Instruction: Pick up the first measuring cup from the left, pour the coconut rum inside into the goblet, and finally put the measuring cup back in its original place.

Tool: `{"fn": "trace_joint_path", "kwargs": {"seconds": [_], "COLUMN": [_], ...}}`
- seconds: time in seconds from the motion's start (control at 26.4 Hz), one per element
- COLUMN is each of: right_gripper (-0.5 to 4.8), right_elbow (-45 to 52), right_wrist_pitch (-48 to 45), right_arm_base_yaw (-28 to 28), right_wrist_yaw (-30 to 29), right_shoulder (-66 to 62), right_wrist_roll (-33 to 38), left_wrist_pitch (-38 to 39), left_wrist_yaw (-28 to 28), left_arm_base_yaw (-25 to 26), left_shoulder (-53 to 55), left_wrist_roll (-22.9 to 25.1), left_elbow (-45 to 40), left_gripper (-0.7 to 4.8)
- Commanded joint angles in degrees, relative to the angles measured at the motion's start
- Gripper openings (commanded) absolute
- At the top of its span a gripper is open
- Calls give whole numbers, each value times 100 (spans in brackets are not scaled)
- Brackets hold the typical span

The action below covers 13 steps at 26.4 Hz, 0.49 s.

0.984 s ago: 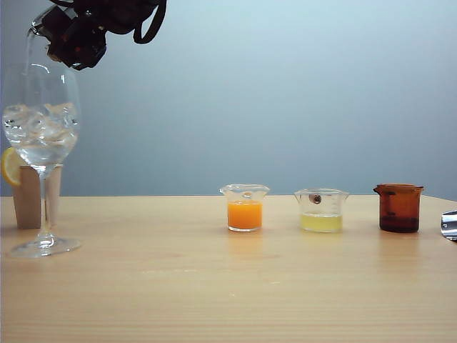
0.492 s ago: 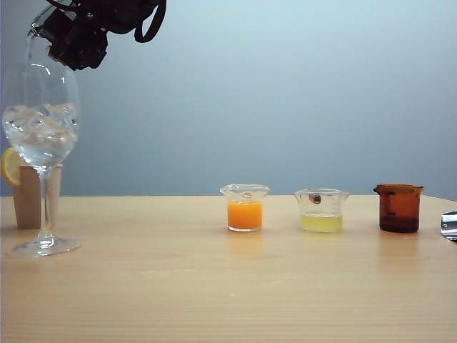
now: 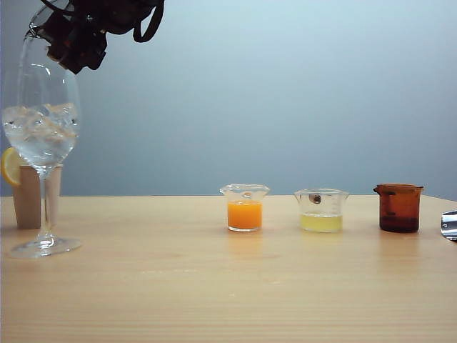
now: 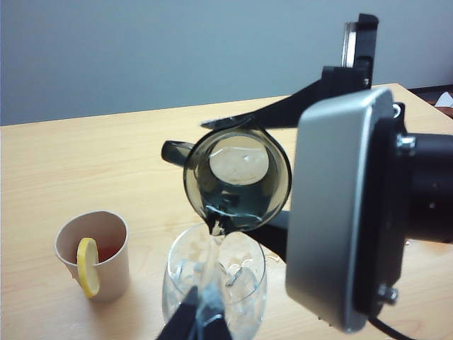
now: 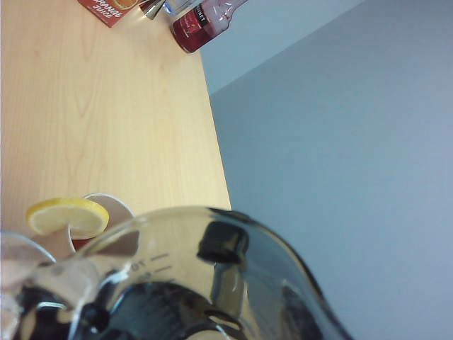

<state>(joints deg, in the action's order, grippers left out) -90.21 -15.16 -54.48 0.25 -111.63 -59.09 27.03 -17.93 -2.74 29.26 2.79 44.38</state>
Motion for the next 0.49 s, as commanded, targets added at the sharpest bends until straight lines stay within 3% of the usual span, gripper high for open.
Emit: {"fn": "trace_joint_path", "kwargs": {"seconds": [0.04, 0.49], "right_gripper": [-1, -1], "right_elbow": [-31, -31], "right_wrist_pitch": [-162, -157], "right_arm_base_yaw": [-15, -13], "right_wrist_yaw": [7, 7], "right_shoulder": [17, 15], "right_wrist_roll": [-192, -597], "left_wrist_pitch": [-35, 125], "left_wrist_yaw": [-28, -28], "left_arm_base_yaw": [2, 2], "left_shoulder": [-9, -9], "left_wrist_roll": [2, 0], "left_elbow": [59, 59], "left_gripper": [-5, -5]}}
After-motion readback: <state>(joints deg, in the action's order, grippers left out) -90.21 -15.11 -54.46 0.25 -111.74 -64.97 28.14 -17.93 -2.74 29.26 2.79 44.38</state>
